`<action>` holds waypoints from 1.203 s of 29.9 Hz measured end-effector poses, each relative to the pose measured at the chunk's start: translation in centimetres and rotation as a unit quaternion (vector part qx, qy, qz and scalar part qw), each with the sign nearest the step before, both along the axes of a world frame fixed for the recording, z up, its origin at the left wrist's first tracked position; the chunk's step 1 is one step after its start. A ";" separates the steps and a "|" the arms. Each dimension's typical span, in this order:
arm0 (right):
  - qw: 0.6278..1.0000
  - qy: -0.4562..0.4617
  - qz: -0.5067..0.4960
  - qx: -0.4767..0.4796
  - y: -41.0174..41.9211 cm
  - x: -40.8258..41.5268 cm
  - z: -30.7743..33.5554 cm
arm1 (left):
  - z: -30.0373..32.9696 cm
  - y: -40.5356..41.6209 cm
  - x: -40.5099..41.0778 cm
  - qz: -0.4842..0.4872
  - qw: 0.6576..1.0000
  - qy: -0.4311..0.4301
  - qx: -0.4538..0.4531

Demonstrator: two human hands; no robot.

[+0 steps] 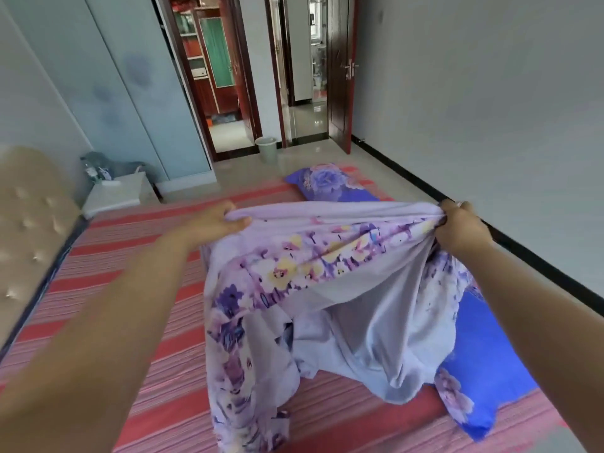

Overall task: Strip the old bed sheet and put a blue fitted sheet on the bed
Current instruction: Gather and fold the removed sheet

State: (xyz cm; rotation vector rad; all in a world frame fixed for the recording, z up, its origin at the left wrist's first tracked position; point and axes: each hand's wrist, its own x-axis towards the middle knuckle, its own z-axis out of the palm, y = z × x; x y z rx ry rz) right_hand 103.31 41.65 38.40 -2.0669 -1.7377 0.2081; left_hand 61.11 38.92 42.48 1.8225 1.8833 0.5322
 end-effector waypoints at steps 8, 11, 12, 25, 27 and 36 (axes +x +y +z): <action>0.938 0.005 0.248 -0.241 -5.7 -2.2 -0.5 | -13.7 -8.5 6.6 0.022 0.999 -0.040 -0.003; 0.922 -0.026 0.290 -0.255 -7.6 -3.4 -1.5 | -16.8 -13.6 15.2 -0.149 0.963 -0.154 -0.164; 0.918 -0.042 0.301 -0.254 -8.1 -3.6 -2.0 | -18.6 -14.8 17.4 -0.147 0.967 -0.145 -0.153; 0.922 -0.073 0.328 -0.195 -17.6 6.3 -8.5 | -10.2 -21.9 16.7 0.078 0.983 -0.126 -0.105; 0.919 -0.013 0.321 -0.230 -18.7 7.3 -8.7 | -9.5 -21.6 13.4 0.240 0.970 -0.029 0.033; 0.910 0.076 0.363 -0.187 -21.7 9.4 -4.9 | -16.1 -19.9 23.6 -0.080 0.997 0.004 0.001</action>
